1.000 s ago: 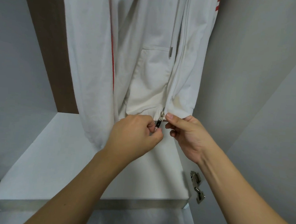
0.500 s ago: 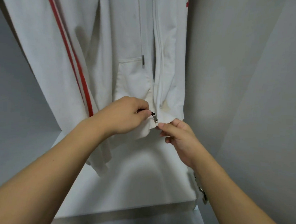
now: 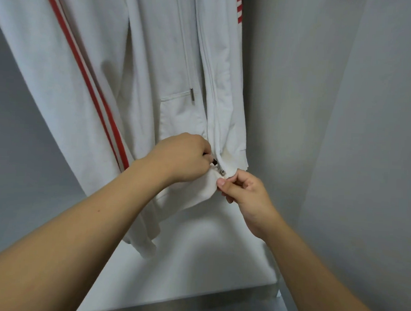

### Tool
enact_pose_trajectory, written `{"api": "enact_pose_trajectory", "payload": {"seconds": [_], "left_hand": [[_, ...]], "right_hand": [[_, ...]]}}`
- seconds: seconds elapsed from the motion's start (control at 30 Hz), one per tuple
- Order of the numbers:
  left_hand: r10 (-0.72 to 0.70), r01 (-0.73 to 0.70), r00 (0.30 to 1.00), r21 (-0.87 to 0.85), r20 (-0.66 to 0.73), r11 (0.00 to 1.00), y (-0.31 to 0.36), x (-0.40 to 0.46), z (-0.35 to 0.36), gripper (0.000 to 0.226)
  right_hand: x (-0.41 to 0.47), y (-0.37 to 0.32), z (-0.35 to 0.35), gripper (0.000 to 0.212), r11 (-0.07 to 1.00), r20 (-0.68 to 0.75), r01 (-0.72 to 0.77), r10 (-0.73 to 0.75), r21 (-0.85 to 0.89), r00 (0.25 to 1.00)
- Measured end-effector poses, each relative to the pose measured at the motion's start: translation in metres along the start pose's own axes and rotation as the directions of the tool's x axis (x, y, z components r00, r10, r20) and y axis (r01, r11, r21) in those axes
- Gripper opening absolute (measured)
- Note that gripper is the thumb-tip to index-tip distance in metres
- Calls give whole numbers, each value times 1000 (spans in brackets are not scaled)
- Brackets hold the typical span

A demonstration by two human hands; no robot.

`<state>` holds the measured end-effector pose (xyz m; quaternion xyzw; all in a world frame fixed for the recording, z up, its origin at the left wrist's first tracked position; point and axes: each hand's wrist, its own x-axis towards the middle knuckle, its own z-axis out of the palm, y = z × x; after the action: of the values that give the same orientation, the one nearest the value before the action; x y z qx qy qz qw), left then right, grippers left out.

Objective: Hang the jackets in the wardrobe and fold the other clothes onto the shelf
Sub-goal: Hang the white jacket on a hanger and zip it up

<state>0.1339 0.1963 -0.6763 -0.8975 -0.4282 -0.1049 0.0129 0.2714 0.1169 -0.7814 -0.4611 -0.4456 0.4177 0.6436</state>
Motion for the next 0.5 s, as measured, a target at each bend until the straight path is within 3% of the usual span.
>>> {"api": "enact_pose_trajectory", "payload": {"seconds": [0.2, 0.37, 0.5], "left_hand": [[-74, 78, 996, 75, -52, 994, -5, 11, 4, 21], [70, -68, 997, 39, -33, 997, -3, 9, -3, 34], [99, -98, 995, 66, -10, 993, 7, 10, -5, 32]], "right_hand": [[-3, 7, -4, 28, 997, 35, -15, 13, 70, 999], [4, 4, -8, 23, 985, -12, -47, 50, 167, 999], [10, 14, -6, 23, 994, -113, -21, 33, 104, 993]]}}
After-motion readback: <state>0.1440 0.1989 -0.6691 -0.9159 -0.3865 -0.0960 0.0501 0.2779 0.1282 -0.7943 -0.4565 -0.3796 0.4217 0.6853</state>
